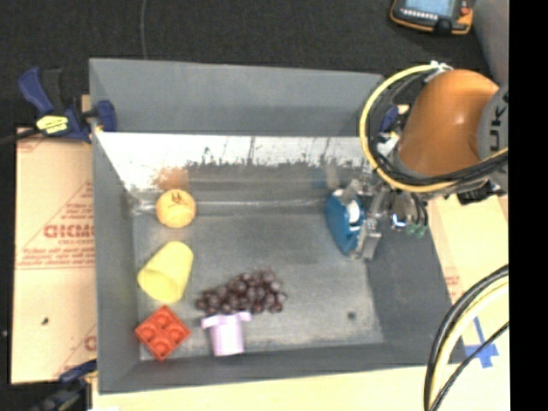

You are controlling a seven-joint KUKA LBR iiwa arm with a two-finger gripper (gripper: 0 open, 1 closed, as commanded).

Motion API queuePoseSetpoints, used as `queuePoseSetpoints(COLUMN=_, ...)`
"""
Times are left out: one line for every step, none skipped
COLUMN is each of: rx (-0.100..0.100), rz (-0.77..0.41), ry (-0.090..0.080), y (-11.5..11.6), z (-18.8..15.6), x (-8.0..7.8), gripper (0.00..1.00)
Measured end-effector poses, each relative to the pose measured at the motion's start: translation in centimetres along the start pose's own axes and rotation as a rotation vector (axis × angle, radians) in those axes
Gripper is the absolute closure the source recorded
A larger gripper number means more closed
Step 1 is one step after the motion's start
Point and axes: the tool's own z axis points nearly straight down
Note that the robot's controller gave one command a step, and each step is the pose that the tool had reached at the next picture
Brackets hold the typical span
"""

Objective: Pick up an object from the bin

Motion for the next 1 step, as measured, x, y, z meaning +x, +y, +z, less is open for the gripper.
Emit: queuePoseSetpoints(rx=-0.011, rz=-0.244, ry=0.048, y=8.35, z=8.00, x=5.31, gripper=0.00)
